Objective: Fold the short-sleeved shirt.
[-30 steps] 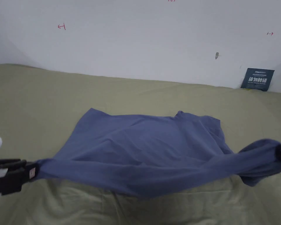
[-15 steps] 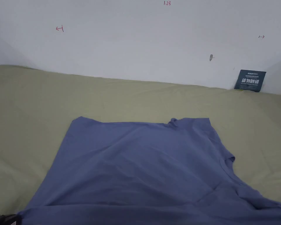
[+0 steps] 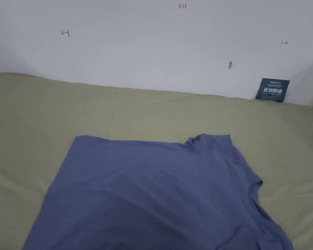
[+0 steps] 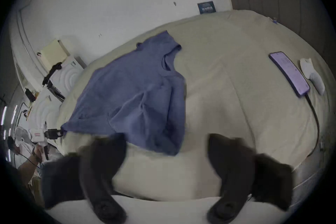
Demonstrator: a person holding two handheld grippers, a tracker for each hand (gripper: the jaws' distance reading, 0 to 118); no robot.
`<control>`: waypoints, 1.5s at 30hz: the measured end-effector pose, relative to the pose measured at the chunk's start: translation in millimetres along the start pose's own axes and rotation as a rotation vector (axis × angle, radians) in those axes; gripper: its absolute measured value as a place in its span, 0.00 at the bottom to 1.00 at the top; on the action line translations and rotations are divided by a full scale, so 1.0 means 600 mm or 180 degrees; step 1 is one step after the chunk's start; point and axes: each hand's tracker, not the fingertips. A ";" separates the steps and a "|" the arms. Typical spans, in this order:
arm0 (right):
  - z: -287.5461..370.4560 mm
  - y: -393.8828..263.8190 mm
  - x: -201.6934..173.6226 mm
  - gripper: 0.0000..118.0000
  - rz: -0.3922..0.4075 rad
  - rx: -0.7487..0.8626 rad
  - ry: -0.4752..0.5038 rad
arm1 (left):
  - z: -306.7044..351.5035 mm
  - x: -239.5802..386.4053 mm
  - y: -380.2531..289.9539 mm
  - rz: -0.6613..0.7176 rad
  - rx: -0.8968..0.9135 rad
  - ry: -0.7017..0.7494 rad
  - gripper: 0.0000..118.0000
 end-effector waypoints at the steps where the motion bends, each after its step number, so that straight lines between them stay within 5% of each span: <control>1: 0.016 0.000 -0.004 0.84 0.0046 0.0135 0.0015 | 0.014 0.003 -0.003 0.0084 0.0113 -0.0025 0.68; 7: 0.042 0.049 -0.118 0.83 0.0676 0.0405 -0.0573 | 0.071 0.118 0.039 -0.0241 0.0534 0.0483 0.67; 9: 0.032 0.055 -0.163 0.79 0.0706 0.0538 -0.0676 | 0.079 0.169 0.049 -0.0453 0.0693 0.0485 0.51; 10: 0.025 0.055 -0.185 0.71 0.0660 0.0571 -0.0660 | 0.078 0.197 0.052 -0.0485 0.0799 0.0583 0.30; 11: 0.019 0.051 -0.209 0.49 0.0636 0.0652 -0.0718 | 0.072 0.225 0.052 -0.0467 0.0860 0.0747 0.00; 13: 0.005 0.036 -0.247 0.01 0.0624 0.0616 -0.0811 | 0.059 0.257 0.043 -0.0482 0.0931 0.0852 0.00; 15: -0.004 0.005 -0.279 0.01 0.0635 0.0589 -0.0954 | 0.047 0.291 0.022 -0.0451 0.0853 0.0827 0.00; 25: -0.044 -0.200 -0.349 0.01 0.0767 0.0000 -0.0630 | 0.007 0.357 -0.151 -0.0309 0.0315 0.0683 0.00; 33: -0.046 -0.179 -0.362 0.01 0.0782 0.0030 -0.0470 | 0.029 0.343 -0.122 -0.0172 0.0393 0.0588 0.00; 34: -0.040 -0.166 -0.362 0.01 0.0786 0.0083 -0.0430 | 0.032 0.329 -0.109 -0.0162 0.0447 0.0585 0.04; 38: -0.011 -0.118 -0.342 0.01 0.0830 0.0331 -0.0231 | 0.040 0.259 -0.057 -0.0052 0.0470 0.0784 0.75; 45: 0.013 -0.052 -0.278 0.01 0.0486 0.0490 -0.0271 | 0.017 0.142 0.016 0.0012 0.0107 0.1251 0.77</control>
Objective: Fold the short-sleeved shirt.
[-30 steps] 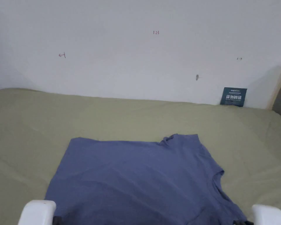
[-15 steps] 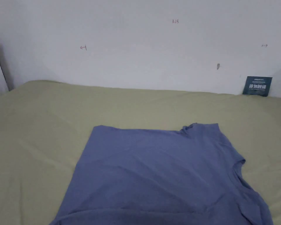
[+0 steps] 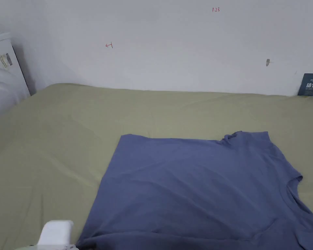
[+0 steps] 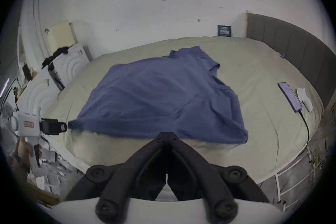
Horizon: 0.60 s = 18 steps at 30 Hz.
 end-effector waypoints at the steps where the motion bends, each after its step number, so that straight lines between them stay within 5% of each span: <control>1: -0.002 0.005 0.010 0.01 -0.0026 0.0001 -0.0015 | -0.018 -0.007 0.006 -0.0006 -0.0014 0.0006 0.77; 4: -0.010 0.014 0.038 0.01 -0.0130 0.0007 -0.0119 | -0.060 -0.016 0.009 -0.0058 -0.0044 -0.0031 0.77; 5: -0.014 0.017 0.050 0.01 -0.0172 -0.0019 -0.0160 | -0.070 -0.015 0.009 -0.0068 -0.0091 -0.0088 0.67; 7: -0.024 0.027 0.082 0.04 -0.0266 -0.0140 -0.0327 | -0.074 -0.005 0.006 -0.0065 -0.0111 -0.0153 0.22; 8: -0.035 0.033 0.104 0.16 -0.0300 -0.0203 -0.0380 | -0.073 0.001 0.004 -0.0085 -0.0067 -0.0165 0.03; 10: -0.059 0.047 0.145 0.23 -0.0202 -0.0443 -0.0562 | -0.076 0.014 0.007 -0.0121 -0.0070 -0.0096 0.03; 12: -0.092 0.053 0.183 0.62 0.0024 -0.0725 -0.0616 | -0.072 0.016 0.007 -0.0124 -0.0026 -0.0150 0.03; 13: -0.103 0.052 0.194 0.74 0.0163 -0.0730 -0.0609 | -0.070 0.018 0.008 -0.0135 -0.0008 -0.0189 0.03; 18: -0.142 0.033 0.191 0.72 0.0755 -0.0729 -0.0096 | -0.064 0.010 0.018 -0.0161 0.0054 -0.0208 0.03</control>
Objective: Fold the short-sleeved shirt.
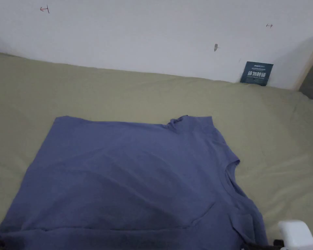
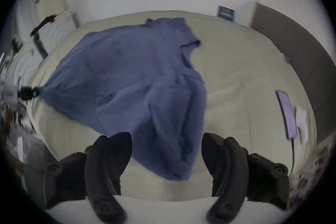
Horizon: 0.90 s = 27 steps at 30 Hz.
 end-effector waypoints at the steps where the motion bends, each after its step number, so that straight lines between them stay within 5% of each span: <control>1: -0.012 -0.002 -0.005 0.72 0.0103 0.0033 -0.0049 | 0.002 -0.002 0.002 0.0022 -0.0017 -0.0026 0.03; 4: -0.045 -0.006 -0.008 0.66 0.0241 -0.0116 -0.0118 | 0.002 -0.007 0.001 0.0020 -0.0029 -0.0071 0.03; 7: -0.054 -0.011 0.002 0.29 0.0112 -0.0216 0.0028 | 0.001 -0.010 0.000 -0.0070 -0.0045 -0.0158 0.03; 8: -0.043 -0.011 0.003 0.06 0.0025 0.0006 0.0059 | 0.000 -0.011 0.000 -0.0095 -0.0053 -0.0166 0.03; 13: -0.005 -0.002 0.010 0.05 -0.0349 0.0281 0.0214 | 0.014 -0.026 0.005 -0.0155 0.0016 -0.0313 0.03; 27: 0.005 0.136 0.064 0.05 -0.0703 0.0217 0.0510 | 0.019 -0.053 0.145 -0.0342 0.0206 -0.0637 0.03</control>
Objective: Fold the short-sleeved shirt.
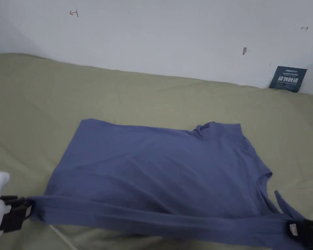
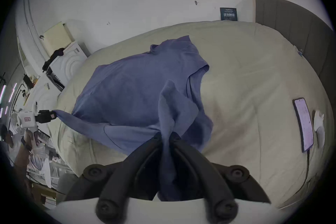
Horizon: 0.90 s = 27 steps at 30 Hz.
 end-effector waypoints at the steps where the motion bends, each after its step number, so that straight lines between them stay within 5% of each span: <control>1: -0.007 0.016 0.000 0.05 0.0012 0.0014 -0.0010 | -0.010 -0.003 0.018 -0.0008 -0.0006 -0.0038 0.03; 9: -0.117 0.146 0.018 0.05 0.0053 -0.0253 -0.0068 | -0.101 -0.017 0.123 0.0015 -0.0116 -0.0090 0.03; 18: -0.222 0.211 0.018 0.07 0.0466 -0.0451 -0.0416 | -0.209 -0.017 0.189 -0.0329 -0.0468 0.0106 0.03; 19: -0.230 0.214 0.020 0.16 0.0514 -0.0445 -0.0451 | -0.220 -0.018 0.192 -0.0342 -0.0492 0.0123 0.03; 21: -0.237 0.215 0.018 0.69 0.0640 -0.0342 -0.0546 | -0.235 -0.015 0.196 -0.0334 -0.0482 0.0192 0.17; 22: -0.237 0.215 0.016 0.73 0.0723 -0.0295 -0.0685 | -0.236 -0.014 0.194 -0.0333 -0.0477 0.0251 0.31; 23: -0.232 0.215 0.017 0.70 0.0726 -0.0252 -0.0710 | -0.237 -0.015 0.193 -0.0292 -0.0472 0.0309 0.56; 27: -0.175 0.207 0.009 0.71 0.0572 0.0184 -0.0617 | -0.189 -0.022 0.177 -0.0020 -0.0281 0.0145 0.61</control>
